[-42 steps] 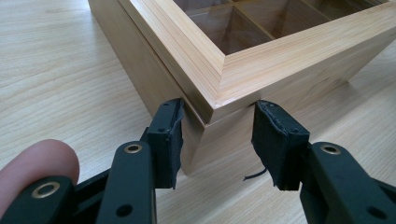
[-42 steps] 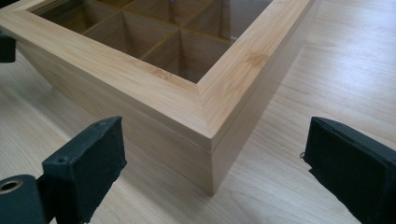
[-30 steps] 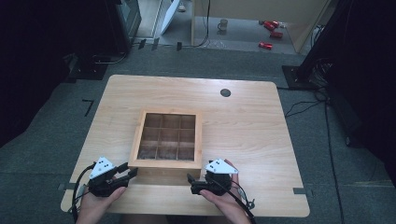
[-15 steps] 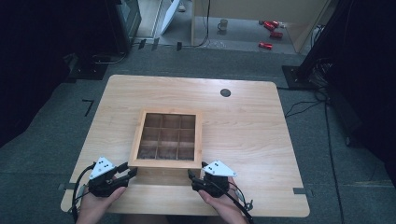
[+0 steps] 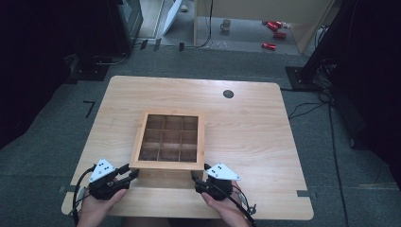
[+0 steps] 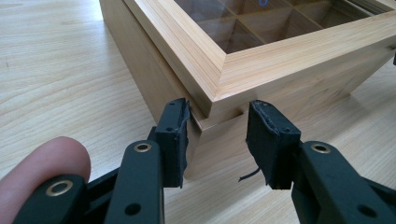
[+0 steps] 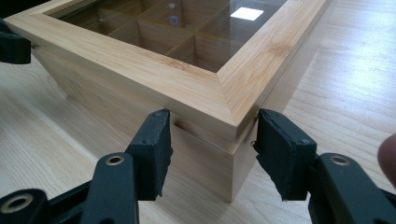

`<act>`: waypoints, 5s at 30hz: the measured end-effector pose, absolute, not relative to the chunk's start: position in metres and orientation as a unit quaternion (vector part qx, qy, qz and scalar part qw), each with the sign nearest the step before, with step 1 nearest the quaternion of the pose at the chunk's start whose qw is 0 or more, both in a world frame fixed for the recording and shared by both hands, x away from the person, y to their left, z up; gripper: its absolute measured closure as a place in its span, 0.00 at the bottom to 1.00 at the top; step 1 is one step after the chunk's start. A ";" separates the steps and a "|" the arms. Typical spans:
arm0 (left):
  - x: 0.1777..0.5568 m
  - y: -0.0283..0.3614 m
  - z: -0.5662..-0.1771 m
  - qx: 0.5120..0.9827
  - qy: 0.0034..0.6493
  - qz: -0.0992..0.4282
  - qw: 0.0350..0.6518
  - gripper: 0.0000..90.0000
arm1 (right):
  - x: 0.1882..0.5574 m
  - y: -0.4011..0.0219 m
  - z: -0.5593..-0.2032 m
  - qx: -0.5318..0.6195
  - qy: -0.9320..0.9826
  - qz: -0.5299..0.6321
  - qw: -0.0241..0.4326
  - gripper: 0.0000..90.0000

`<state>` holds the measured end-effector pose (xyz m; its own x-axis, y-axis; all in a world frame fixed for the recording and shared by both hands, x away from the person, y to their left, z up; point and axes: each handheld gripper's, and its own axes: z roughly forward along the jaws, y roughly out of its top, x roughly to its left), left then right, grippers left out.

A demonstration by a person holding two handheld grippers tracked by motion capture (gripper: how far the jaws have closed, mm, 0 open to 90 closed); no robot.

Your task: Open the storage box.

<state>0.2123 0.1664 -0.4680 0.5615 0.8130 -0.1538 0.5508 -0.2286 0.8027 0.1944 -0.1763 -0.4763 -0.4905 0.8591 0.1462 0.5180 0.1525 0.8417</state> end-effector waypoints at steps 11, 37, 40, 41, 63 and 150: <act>0.213 0.167 -0.469 0.773 0.441 0.154 0.430 0.68 | 0.192 -0.174 -0.475 0.465 0.734 0.452 0.201 0.52; 0.211 0.165 -0.469 0.767 0.441 0.164 0.435 0.67 | 0.195 -0.176 -0.474 0.463 0.732 0.465 0.184 0.47; 0.210 0.164 -0.468 0.768 0.438 0.172 0.435 0.67 | 0.194 -0.175 -0.474 0.457 0.735 0.463 0.193 0.48; 0.210 0.164 -0.468 0.768 0.438 0.172 0.435 0.67 | 0.194 -0.175 -0.474 0.454 0.736 0.462 0.198 0.48; 0.212 0.168 -0.467 0.765 0.435 0.155 0.449 0.66 | 0.194 -0.177 -0.478 0.463 0.726 0.459 0.220 0.46; 0.223 0.207 -0.517 0.779 0.489 0.203 0.337 0.26 | 0.336 -0.180 -0.379 0.405 0.695 0.529 0.271 0.44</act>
<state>0.2231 0.2074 -0.5169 0.4403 0.8978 -0.0127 0.6244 -0.2960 0.7229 0.3361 -0.1803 -0.3792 -0.5254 0.8493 0.0512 0.2763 0.1134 0.9543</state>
